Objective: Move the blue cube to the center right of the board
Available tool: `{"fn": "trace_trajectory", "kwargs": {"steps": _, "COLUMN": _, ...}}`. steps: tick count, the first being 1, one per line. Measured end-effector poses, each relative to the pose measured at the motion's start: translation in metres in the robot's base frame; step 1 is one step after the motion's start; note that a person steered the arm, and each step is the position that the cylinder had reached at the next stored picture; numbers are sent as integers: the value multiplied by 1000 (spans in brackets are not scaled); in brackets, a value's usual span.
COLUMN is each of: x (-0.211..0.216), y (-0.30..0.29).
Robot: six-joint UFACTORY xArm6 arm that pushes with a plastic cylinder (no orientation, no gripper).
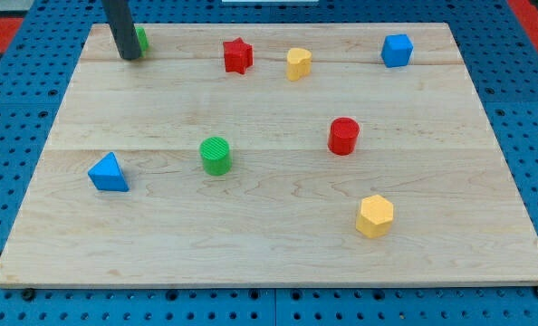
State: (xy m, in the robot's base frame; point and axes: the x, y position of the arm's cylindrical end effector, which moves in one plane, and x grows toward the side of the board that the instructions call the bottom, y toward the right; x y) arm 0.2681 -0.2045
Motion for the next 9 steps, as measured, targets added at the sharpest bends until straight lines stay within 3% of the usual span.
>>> {"fn": "trace_trajectory", "kwargs": {"steps": 4, "x": 68, "y": 126}}
{"fn": "trace_trajectory", "kwargs": {"steps": 5, "x": 92, "y": 114}}
{"fn": "trace_trajectory", "kwargs": {"steps": 8, "x": 96, "y": 116}}
{"fn": "trace_trajectory", "kwargs": {"steps": 9, "x": 73, "y": 143}}
